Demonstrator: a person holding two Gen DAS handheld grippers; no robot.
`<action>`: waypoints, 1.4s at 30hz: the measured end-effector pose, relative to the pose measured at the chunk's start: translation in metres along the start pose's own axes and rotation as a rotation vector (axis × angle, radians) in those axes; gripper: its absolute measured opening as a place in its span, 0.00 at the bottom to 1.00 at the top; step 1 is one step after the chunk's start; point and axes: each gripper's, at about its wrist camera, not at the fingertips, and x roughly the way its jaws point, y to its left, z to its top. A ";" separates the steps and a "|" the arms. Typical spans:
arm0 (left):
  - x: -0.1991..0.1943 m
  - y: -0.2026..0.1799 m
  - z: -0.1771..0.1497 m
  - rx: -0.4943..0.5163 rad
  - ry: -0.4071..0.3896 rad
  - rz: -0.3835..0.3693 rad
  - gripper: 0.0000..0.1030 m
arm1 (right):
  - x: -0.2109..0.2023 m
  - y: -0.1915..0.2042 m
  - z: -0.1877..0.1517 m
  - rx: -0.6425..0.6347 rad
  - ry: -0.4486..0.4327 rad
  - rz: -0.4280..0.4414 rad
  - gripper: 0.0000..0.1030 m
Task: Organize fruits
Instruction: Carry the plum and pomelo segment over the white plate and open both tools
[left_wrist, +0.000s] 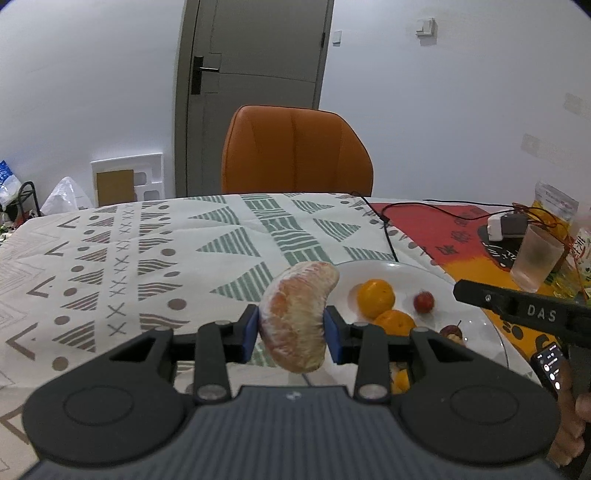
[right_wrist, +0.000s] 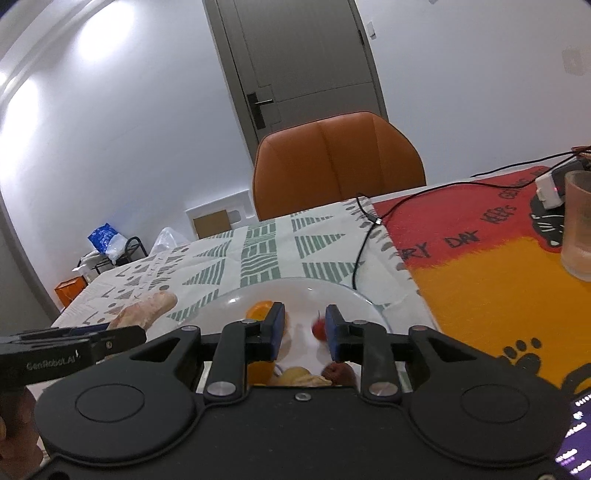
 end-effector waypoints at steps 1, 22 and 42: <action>0.001 -0.001 0.000 0.000 0.001 -0.004 0.35 | -0.002 -0.001 -0.001 0.001 0.002 -0.002 0.26; -0.003 -0.005 -0.004 0.005 0.020 -0.023 0.38 | -0.020 0.006 -0.015 -0.002 0.018 0.002 0.32; -0.044 0.028 -0.011 -0.010 -0.014 0.094 0.83 | -0.025 0.039 -0.019 -0.028 -0.001 0.070 0.62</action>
